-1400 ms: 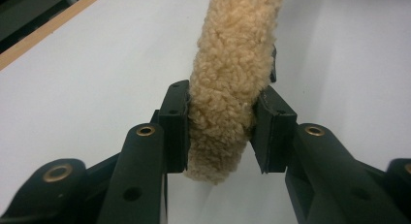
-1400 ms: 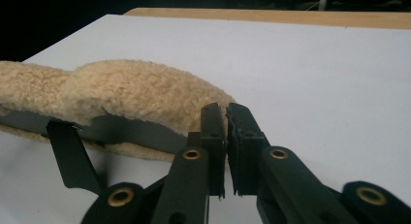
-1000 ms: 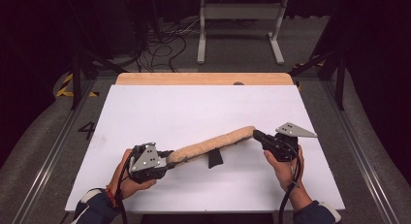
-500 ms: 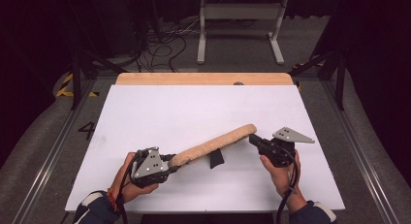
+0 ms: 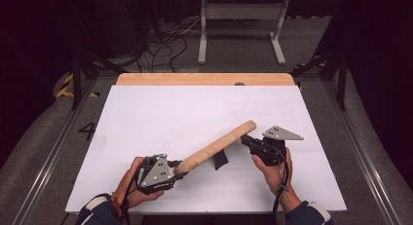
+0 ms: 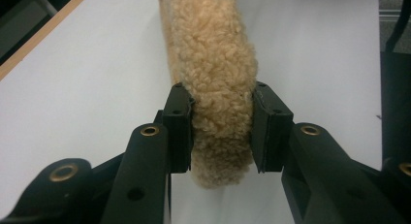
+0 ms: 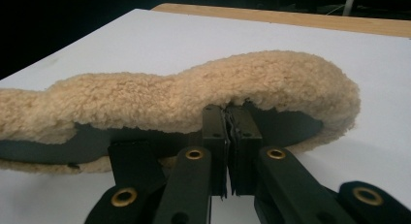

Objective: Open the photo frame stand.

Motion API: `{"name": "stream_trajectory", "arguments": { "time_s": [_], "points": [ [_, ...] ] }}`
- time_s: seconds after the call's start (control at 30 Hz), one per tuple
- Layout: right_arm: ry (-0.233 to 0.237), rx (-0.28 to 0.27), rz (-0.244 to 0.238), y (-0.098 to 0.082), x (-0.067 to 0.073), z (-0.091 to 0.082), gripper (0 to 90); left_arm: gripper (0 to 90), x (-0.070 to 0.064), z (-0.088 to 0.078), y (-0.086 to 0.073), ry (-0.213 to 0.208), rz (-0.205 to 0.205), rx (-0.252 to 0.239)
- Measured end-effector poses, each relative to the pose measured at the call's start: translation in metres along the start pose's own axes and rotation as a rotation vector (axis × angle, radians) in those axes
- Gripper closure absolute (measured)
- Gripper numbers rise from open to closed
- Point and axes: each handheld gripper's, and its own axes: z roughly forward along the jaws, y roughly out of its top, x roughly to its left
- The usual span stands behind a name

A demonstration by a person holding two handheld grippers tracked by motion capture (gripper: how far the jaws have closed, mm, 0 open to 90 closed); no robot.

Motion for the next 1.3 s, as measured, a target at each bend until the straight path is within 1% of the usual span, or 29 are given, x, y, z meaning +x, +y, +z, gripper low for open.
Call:
{"name": "stream_trajectory", "arguments": {
  "time_s": [0.03, 0.07, 0.1, 0.17, 0.2, 0.23, 0.27, 0.37, 0.43, 0.53, 0.6, 0.67, 0.77, 0.83, 0.9, 0.93, 1.0, 1.03, 1.07, 1.1, 1.13, 1.17, 1.23, 1.3],
  "points": [
    [0.002, 0.000, 0.003, 0.000, -0.001, 0.000, 87.2, 65.1, -0.001, 0.001, 0.001, -0.009, -0.003, -0.003],
    [0.005, 0.000, 0.012, 0.001, -0.003, 0.001, 87.2, 64.9, -0.001, 0.001, 0.001, -0.009, -0.003, -0.003],
    [0.007, -0.002, 0.014, 0.002, -0.004, 0.003, 87.3, 64.8, -0.004, 0.004, 0.003, -0.024, 0.000, -0.008],
    [0.000, 0.003, 0.013, 0.003, -0.005, 0.004, 87.4, 64.4, -0.006, 0.005, 0.005, -0.028, 0.008, -0.007],
    [0.000, 0.005, 0.011, 0.004, -0.005, 0.005, 87.4, 64.2, -0.007, 0.006, 0.006, -0.029, 0.006, -0.007],
    [0.000, 0.005, 0.012, 0.004, -0.006, 0.005, 87.3, 64.1, -0.008, 0.007, 0.007, -0.037, 0.009, -0.009],
    [0.004, 0.008, 0.018, 0.005, -0.007, 0.006, 87.4, 63.9, -0.009, 0.008, 0.007, -0.040, 0.009, -0.009],
    [0.007, 0.015, 0.015, 0.007, -0.008, 0.007, 87.3, 63.4, -0.010, 0.009, 0.009, -0.047, 0.018, -0.010],
    [0.009, 0.019, 0.014, 0.008, -0.010, 0.008, 86.9, 62.9, -0.011, 0.012, 0.011, -0.059, 0.019, -0.017],
    [0.004, 0.025, 0.012, 0.012, -0.012, 0.013, 87.0, 61.8, -0.014, 0.016, 0.015, -0.065, 0.028, -0.013],
    [0.012, 0.023, 0.020, 0.013, -0.013, 0.017, 86.7, 61.3, -0.016, 0.018, 0.016, -0.074, 0.030, -0.015],
    [0.018, 0.028, 0.027, 0.015, -0.015, 0.019, 86.0, 61.0, -0.016, 0.020, 0.018, -0.085, 0.024, -0.020],
    [0.015, 0.040, 0.025, 0.018, -0.016, 0.021, 84.7, 60.6, -0.018, 0.023, 0.019, -0.098, 0.027, -0.022],
    [0.012, 0.046, 0.034, 0.019, -0.015, 0.021, 83.7, 60.4, -0.020, 0.024, 0.021, -0.103, 0.028, -0.020],
    [0.022, 0.040, 0.037, 0.018, -0.012, 0.019, 79.0, 60.2, -0.021, 0.025, 0.022, -0.104, 0.025, -0.025],
    [0.040, 0.031, 0.038, 0.018, -0.010, 0.017, 76.3, 60.4, -0.022, 0.025, 0.022, -0.106, 0.031, -0.027],
    [0.048, 0.035, 0.044, 0.018, -0.005, 0.014, 72.5, 60.4, -0.024, 0.026, 0.023, -0.102, 0.034, -0.028],
    [0.071, 0.033, 0.066, 0.017, -0.003, 0.012, 69.9, 60.4, -0.024, 0.026, 0.024, -0.103, 0.034, -0.028],
    [0.096, 0.033, 0.104, 0.017, -0.002, 0.011, 65.4, 60.3, -0.024, 0.026, 0.023, -0.101, 0.032, -0.027],
    [0.108, 0.043, 0.146, 0.017, -0.001, 0.009, 58.6, 60.3, -0.024, 0.026, 0.023, -0.102, 0.023, -0.027],
    [0.127, 0.054, 0.173, 0.018, 0.000, 0.008, 55.3, 60.3, -0.023, 0.026, 0.022, -0.104, 0.019, -0.029],
    [0.148, 0.063, 0.191, 0.019, 0.001, 0.008, 52.7, 60.3, -0.022, 0.025, 0.021, -0.100, 0.012, -0.028],
    [0.142, 0.065, 0.213, 0.019, 0.004, 0.006, 45.6, 60.3, -0.022, 0.025, 0.021, -0.102, 0.007, -0.030],
    [0.144, 0.070, 0.216, 0.020, 0.006, 0.007, 42.5, 60.3, -0.023, 0.026, 0.021, -0.107, 0.008, -0.038]
  ]
}}
